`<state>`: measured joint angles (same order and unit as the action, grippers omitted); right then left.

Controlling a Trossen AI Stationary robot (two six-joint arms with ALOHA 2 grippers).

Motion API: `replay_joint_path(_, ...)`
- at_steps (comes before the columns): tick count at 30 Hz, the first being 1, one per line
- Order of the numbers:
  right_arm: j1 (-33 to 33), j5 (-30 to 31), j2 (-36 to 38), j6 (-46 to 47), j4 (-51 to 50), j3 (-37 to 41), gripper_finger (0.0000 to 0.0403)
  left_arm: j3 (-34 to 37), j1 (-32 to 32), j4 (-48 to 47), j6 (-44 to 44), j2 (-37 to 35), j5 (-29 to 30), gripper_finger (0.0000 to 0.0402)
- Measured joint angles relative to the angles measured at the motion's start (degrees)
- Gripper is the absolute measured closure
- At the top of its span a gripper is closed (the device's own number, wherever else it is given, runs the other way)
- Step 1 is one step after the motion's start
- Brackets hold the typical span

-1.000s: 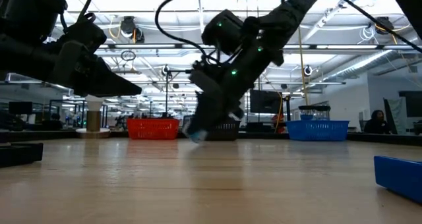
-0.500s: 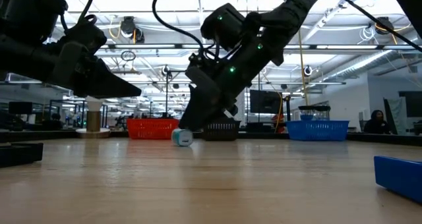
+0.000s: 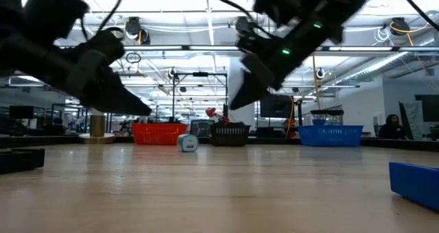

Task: Pick & Place Office items
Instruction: Put the blue charger adapter into the red bin

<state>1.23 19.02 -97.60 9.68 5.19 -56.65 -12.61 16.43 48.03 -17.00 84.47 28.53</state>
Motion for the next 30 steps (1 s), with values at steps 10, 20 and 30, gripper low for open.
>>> replay_joint_path(10,-0.5,2.0,14.9,1.6,18.6,20.6,0.0393,-20.5,0.0,-22.3,-10.9,9.5,11.0,0.0321)
replay_joint_path(20,0.3,2.0,22.9,1.6,25.2,27.4,0.0400,-34.6,-3.7,-33.9,-17.4,22.9,18.0,0.0125)
replay_joint_path(30,0.4,1.8,22.4,1.6,25.8,27.3,0.0402,-40.4,-5.9,-51.1,-24.8,27.6,21.2,0.0042)
